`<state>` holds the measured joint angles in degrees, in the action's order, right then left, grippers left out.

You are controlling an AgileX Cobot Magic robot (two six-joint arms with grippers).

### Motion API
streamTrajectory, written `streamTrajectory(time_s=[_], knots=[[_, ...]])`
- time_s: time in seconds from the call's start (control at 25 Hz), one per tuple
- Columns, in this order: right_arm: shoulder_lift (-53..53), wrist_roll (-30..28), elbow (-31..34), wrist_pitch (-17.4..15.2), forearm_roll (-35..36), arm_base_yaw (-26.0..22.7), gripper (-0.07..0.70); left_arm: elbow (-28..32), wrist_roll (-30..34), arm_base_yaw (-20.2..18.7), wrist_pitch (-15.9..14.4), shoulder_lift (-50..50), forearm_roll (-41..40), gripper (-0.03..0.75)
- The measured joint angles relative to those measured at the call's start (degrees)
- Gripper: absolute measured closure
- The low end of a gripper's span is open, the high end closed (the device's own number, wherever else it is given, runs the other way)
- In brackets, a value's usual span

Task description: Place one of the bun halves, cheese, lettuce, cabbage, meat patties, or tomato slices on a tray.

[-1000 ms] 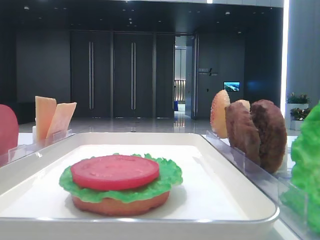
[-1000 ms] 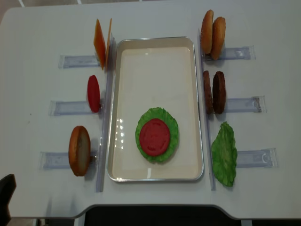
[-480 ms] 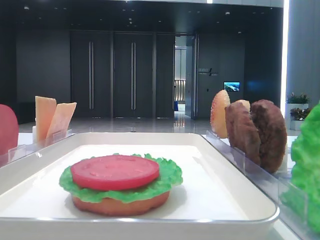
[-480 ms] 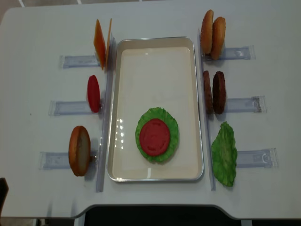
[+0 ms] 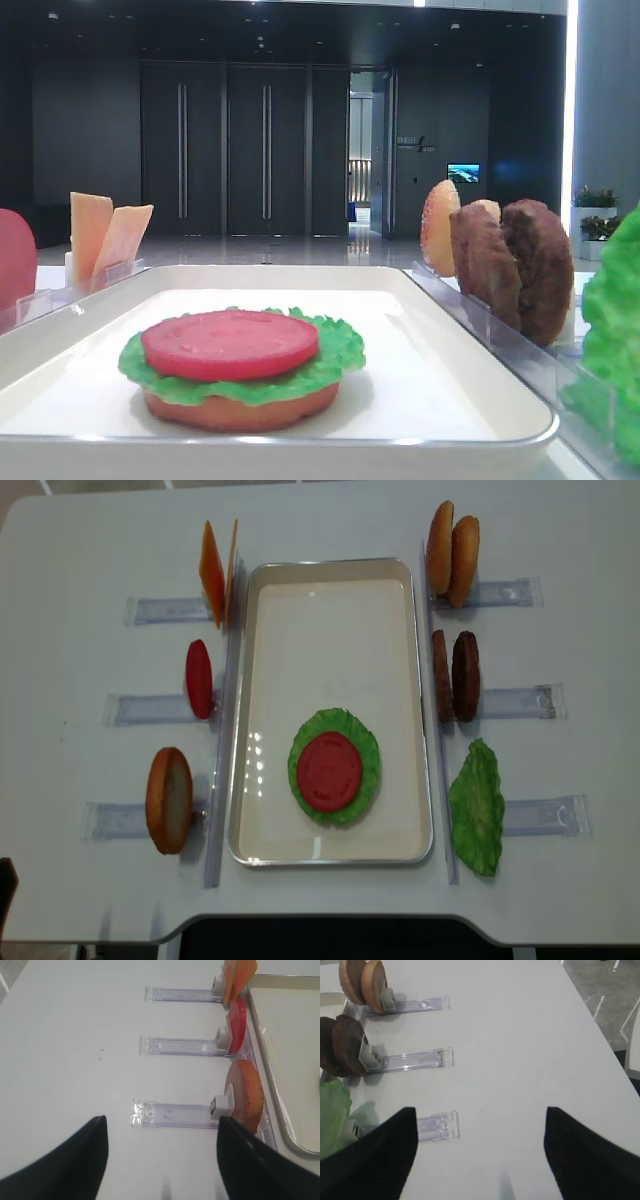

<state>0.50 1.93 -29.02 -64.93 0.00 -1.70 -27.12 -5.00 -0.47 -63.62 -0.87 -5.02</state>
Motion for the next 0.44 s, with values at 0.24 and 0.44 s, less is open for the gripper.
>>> streamTrajectory(time_s=[0.24, 0.44], knots=[[0.0, 0.0, 0.0, 0.0, 0.0, 0.0, 0.128, 0.0, 0.0, 0.0, 0.0, 0.0, -0.1, 0.197], [0.0, 0.0, 0.0, 0.0, 0.0, 0.0, 0.128, 0.0, 0.0, 0.0, 0.0, 0.0, -0.1, 0.197]])
